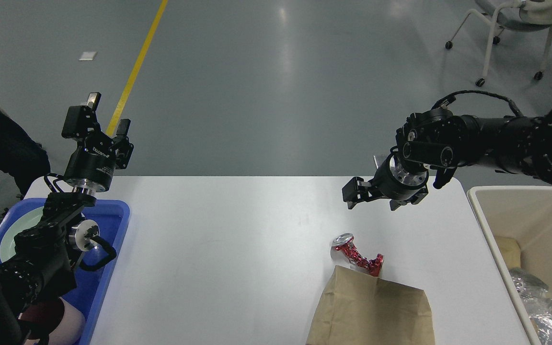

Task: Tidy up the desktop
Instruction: 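Lower the right gripper onto the brown paper bag and grasp it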

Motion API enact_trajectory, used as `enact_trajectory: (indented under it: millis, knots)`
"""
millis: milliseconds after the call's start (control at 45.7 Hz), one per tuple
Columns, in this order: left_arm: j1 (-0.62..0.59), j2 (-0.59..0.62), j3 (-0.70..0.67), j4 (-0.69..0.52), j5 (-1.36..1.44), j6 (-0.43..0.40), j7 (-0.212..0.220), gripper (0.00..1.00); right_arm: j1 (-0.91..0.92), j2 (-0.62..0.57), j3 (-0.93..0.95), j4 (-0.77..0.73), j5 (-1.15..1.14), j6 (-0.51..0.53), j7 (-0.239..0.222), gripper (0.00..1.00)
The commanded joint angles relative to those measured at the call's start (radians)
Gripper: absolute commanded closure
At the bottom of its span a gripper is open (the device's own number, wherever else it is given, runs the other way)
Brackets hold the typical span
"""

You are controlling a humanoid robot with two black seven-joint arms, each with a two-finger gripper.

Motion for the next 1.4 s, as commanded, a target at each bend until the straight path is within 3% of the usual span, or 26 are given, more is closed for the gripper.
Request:
enact_trajectory:
  millis: [0,328,591,1029,1073,1138,1248,1379]
  knots:
    - [0.0,0.0,0.0,0.0,0.0,0.0,0.0,0.04,0.031,0.0,-0.006,0.102,-0.186,0.002,0.029,0.0]
    - [0.0,0.0,0.0,0.0,0.0,0.0,0.0,0.04,0.109,0.0,-0.006,0.372,-0.413,0.0,0.1,0.0]
    - [0.0,0.0,0.0,0.0,0.0,0.0,0.0,0.04,-0.015,0.009,-0.01,0.351,-0.435,-0.015,0.099,0.0]
    - [0.0,0.0,0.0,0.0,0.0,0.0,0.0,0.04,-0.15,0.007,-0.019,0.262,-0.487,-0.133,0.099,0.02]
    - [0.0,0.0,0.0,0.0,0.0,0.0,0.0,0.04,-0.155,0.007,-0.019,0.26,-0.489,-0.142,0.099,0.09]
    - [0.0,0.0,0.0,0.0,0.0,0.0,0.0,0.04,-0.155,0.007,-0.016,0.254,-0.487,-0.162,0.099,0.29]
    - [0.0,0.0,0.0,0.0,0.0,0.0,0.0,0.04,-0.16,0.006,-0.018,0.24,-0.489,-0.174,0.099,0.73]
    - [0.0,0.0,0.0,0.0,0.0,0.0,0.0,0.04,-0.163,0.006,-0.013,0.236,-0.487,-0.176,0.1,1.0]
